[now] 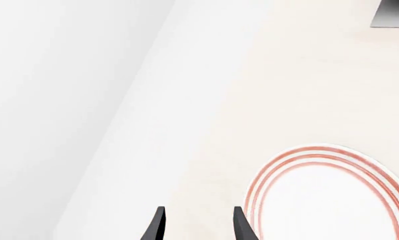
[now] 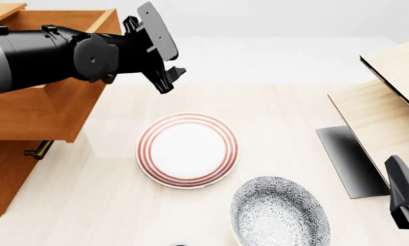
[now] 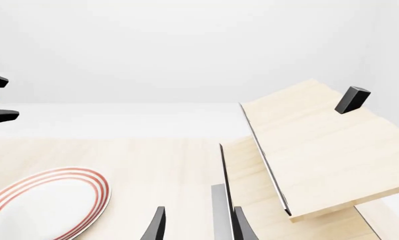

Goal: Close the top drawer of the cabinet.

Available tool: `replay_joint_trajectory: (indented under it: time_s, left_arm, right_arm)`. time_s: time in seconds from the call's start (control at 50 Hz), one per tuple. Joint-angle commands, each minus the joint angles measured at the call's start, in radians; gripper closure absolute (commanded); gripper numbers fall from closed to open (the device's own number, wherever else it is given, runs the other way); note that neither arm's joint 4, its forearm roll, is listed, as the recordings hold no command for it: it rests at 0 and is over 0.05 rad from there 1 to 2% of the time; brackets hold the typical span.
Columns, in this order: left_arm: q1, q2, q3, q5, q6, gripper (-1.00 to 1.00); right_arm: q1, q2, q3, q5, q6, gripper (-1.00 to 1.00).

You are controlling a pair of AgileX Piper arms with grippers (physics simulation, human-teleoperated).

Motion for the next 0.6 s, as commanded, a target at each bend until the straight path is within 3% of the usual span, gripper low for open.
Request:
replay_joint_trajectory:
  time_s: [0.02, 0.6]
  left_arm:
    - [0.102, -0.126, 0.146, -0.007, 0.01, -1.0]
    - [0.335, -0.176, 0.257, -0.047, 0.081, -1.0]
  right_arm:
    - [0.0, 0.0, 0.0, 0.0, -0.001, -1.0]
    - [0.0, 0.0, 0.0, 0.0, 0.0, -1.0]
